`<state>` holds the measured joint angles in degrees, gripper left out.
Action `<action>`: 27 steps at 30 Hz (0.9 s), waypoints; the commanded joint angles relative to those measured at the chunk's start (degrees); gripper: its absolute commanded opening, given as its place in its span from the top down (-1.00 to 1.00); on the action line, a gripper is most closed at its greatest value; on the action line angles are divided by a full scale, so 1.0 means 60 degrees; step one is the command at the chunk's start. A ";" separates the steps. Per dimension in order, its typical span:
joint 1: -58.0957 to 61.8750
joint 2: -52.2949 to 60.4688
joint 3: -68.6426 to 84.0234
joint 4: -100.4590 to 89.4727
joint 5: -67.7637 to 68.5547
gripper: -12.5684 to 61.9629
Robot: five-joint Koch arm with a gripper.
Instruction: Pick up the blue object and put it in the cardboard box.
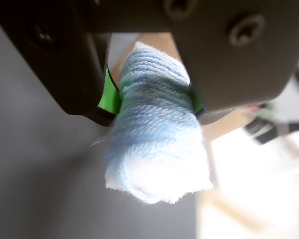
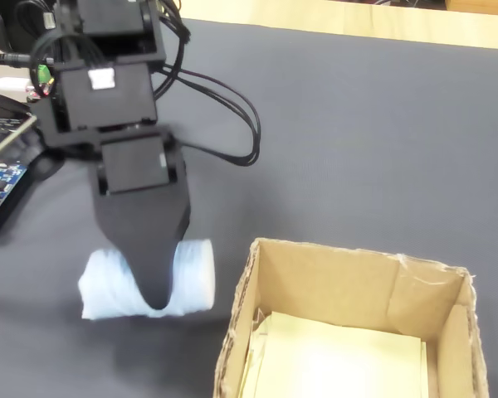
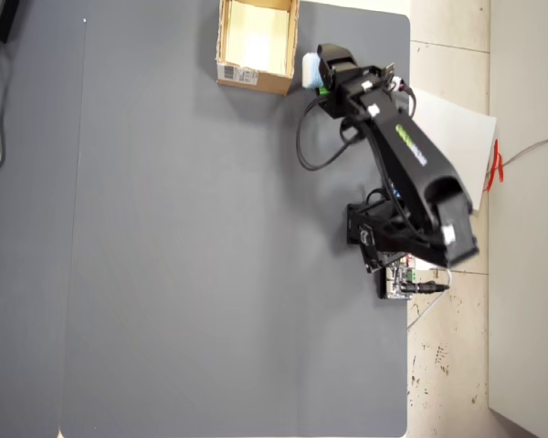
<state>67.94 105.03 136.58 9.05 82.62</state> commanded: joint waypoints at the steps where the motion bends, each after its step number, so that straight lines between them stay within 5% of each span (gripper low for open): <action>1: -0.0146 0.0439 -0.0366 -0.1318 0.0527 0.21; 27: -0.3237 -0.0615 -0.3296 -0.1685 0.0352 0.13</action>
<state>49.04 100.46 122.52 3.25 84.38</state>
